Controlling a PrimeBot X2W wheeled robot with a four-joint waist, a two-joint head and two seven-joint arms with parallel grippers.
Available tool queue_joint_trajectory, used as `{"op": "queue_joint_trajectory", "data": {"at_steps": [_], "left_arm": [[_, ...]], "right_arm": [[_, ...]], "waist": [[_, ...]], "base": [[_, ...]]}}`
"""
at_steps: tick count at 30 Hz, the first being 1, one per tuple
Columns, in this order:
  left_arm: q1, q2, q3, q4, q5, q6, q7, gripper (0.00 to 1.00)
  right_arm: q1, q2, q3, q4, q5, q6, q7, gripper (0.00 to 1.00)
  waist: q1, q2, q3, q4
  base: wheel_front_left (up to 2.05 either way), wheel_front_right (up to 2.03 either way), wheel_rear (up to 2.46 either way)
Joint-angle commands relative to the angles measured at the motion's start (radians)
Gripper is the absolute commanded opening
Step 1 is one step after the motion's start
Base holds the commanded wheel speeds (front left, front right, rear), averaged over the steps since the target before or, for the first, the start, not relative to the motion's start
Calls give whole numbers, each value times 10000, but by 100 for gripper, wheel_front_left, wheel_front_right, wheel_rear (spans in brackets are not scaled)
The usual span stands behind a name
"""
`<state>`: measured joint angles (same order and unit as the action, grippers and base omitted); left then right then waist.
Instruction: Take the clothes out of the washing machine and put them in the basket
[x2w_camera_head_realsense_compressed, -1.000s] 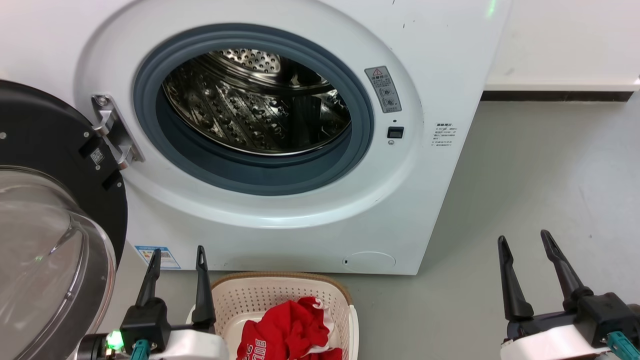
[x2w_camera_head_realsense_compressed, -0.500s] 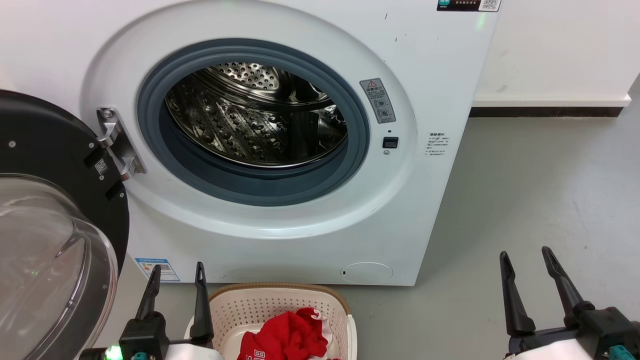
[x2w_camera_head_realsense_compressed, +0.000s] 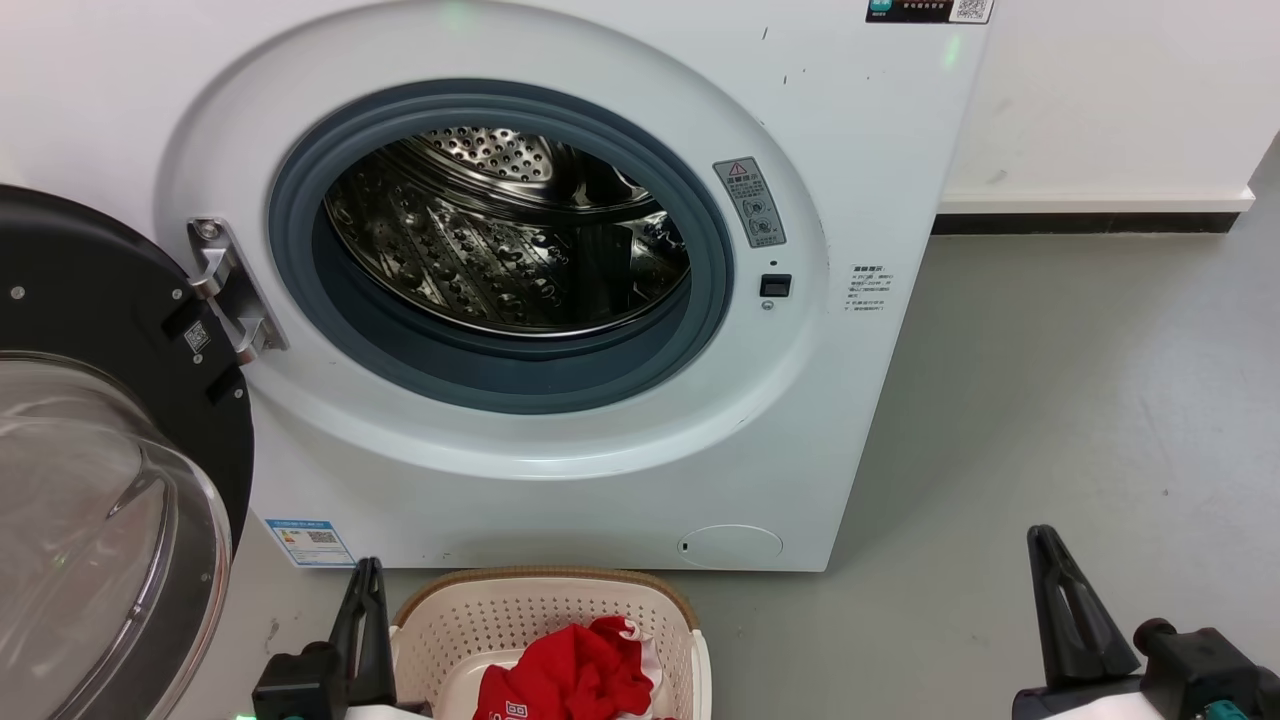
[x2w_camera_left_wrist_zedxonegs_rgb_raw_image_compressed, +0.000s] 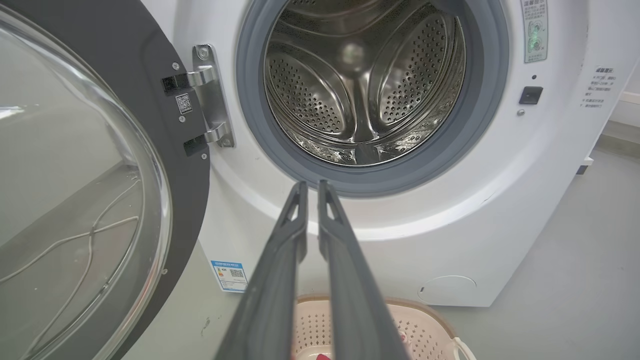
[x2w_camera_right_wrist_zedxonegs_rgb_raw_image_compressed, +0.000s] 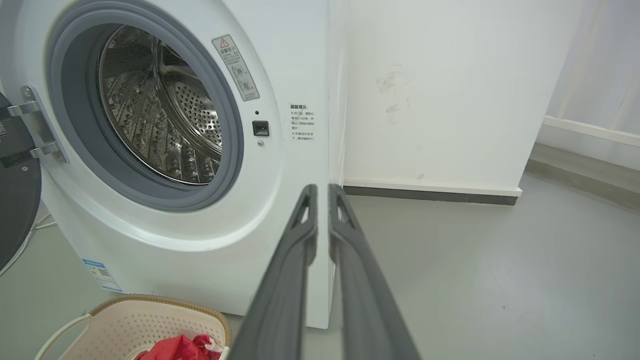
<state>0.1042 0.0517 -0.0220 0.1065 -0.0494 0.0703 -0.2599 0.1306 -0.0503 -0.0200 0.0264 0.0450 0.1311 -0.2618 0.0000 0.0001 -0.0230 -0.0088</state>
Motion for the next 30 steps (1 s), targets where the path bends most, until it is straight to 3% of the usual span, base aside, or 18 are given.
{"op": "queue_joint_trajectory", "data": {"at_steps": [1,30], "left_arm": [[-97,0,73,81,-352,-49,117,0],[-816,-4,507,494,-5645,-732,1356,0]], "right_arm": [[-9,-7,26,-9,377,0,41,0],[-890,-285,37,740,5985,-2,1052,0]], "waist": [[0,-1,4,2],[0,-1,62,21]], "base": [[0,0,0],[0,0,0]]}}
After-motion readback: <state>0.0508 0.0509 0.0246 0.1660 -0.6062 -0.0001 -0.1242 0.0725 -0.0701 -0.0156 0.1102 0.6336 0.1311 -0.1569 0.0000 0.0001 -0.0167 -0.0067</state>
